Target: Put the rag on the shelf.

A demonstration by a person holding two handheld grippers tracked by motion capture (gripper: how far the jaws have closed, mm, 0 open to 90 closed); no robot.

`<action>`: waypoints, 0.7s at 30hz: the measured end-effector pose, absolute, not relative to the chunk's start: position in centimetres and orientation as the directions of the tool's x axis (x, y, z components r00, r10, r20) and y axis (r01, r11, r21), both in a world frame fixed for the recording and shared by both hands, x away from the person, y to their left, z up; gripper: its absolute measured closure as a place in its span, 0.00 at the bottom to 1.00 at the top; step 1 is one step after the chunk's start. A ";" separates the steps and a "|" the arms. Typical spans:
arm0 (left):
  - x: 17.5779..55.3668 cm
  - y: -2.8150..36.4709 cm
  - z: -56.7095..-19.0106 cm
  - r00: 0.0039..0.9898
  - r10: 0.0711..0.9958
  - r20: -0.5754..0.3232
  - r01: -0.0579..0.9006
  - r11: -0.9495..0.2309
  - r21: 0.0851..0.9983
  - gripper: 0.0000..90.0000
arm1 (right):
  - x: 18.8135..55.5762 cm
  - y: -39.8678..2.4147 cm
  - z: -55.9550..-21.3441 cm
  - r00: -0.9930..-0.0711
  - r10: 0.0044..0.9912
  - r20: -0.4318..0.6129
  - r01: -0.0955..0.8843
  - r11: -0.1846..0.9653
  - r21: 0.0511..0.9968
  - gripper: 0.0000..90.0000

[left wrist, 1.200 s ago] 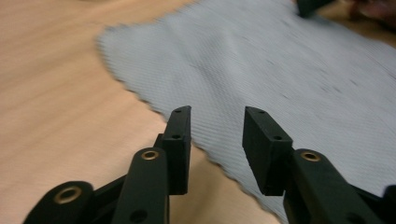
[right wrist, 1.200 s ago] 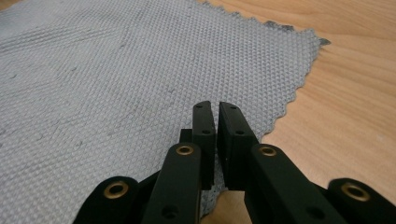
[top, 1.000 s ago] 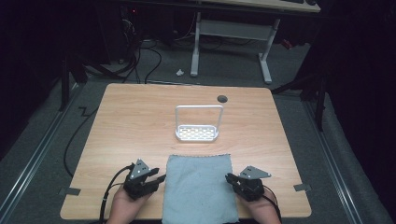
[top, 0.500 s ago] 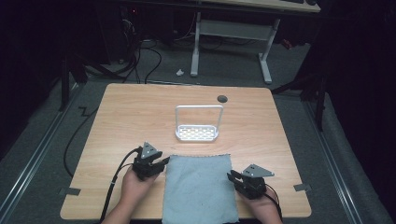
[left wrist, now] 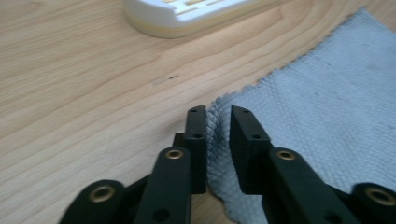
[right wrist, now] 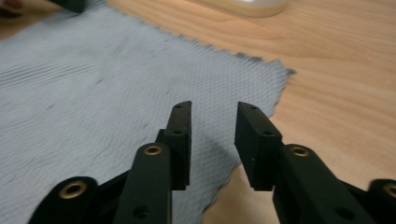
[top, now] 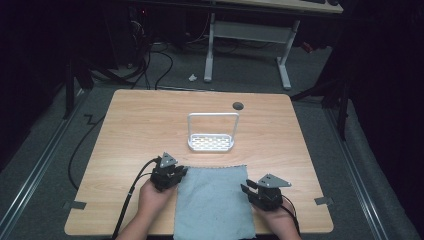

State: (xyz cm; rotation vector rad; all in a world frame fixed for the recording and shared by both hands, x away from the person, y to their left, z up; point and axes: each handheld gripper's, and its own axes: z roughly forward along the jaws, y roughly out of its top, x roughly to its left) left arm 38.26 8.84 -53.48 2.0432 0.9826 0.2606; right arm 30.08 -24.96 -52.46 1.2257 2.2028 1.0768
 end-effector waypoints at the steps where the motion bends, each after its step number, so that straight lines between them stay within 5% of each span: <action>1: 38.3 8.8 -53.5 0.669 0.726 -0.159 0.554 -0.344 0.758 0.94 | 30.6 -24.8 -52.4 -0.522 0.853 0.008 0.540 0.324 0.777 0.73; 9: 38.5 9.2 -53.5 0.658 0.728 -0.192 0.577 -0.323 0.750 0.98 | 36.5 -24.9 -52.7 -0.404 0.912 0.063 0.632 0.229 0.740 0.66; 16: 38.2 9.5 -53.4 0.660 0.727 -0.187 0.559 -0.309 0.770 0.98 | 36.2 -24.0 -53.0 -0.448 0.894 0.022 0.609 0.287 0.740 0.99; 21: 37.5 10.0 -53.2 0.673 0.714 -0.192 0.524 -0.278 0.805 0.98 | 35.5 -23.8 -52.9 -0.470 0.883 0.009 0.580 0.301 0.757 1.00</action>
